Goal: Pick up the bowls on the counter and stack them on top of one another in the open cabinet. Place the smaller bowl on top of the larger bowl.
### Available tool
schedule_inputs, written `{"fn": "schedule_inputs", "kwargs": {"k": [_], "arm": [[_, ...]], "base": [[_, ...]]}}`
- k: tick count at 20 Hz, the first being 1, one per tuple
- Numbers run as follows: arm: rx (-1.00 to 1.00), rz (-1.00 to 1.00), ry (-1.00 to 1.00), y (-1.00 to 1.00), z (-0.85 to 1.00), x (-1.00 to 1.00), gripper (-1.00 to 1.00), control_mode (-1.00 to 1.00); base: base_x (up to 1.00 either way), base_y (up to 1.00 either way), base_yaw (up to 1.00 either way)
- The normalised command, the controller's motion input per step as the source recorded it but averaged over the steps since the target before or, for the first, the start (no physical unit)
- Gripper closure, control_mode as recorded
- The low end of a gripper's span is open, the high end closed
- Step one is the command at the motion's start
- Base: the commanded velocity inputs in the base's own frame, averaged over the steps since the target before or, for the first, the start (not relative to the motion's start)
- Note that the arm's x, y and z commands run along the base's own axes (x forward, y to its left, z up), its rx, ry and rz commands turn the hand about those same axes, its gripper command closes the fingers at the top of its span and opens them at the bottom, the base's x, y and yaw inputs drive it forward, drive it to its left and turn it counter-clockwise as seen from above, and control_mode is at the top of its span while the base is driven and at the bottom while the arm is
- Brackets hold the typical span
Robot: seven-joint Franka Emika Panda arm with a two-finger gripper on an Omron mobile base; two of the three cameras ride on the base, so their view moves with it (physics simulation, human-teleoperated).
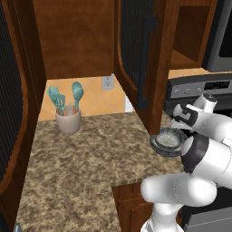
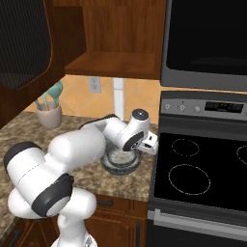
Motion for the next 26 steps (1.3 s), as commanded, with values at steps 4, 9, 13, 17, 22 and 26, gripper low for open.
{"fn": "schedule_inputs", "kwargs": {"k": [4, 9, 13, 17, 22, 26], "arm": [[0.04, -0.15, 0.24, -0.32, 0.16, -0.4, -1.0, -1.0], [-0.01, -0.01, 0.24, 0.02, -0.62, -0.03, -1.0, -1.0], [0.0, 0.0, 0.11, 0.08, -0.65, 0.01, -1.0, -1.0], [0.03, 0.0, 0.01, 0.01, -0.51, 0.0, -1.0, -1.0], [0.02, 0.0, -0.02, 0.04, -0.29, 0.02, 1.0, -1.0], [0.0, 0.0, 0.0, 0.0, -0.02, 0.03, 1.0, -1.0]], "base": [[0.0, 0.0, 0.0], [0.0, 0.0, 0.0], [0.0, 0.0, 0.0], [0.0, 0.0, 0.0], [0.0, 0.0, 0.0], [0.0, 0.0, 0.0]]}}
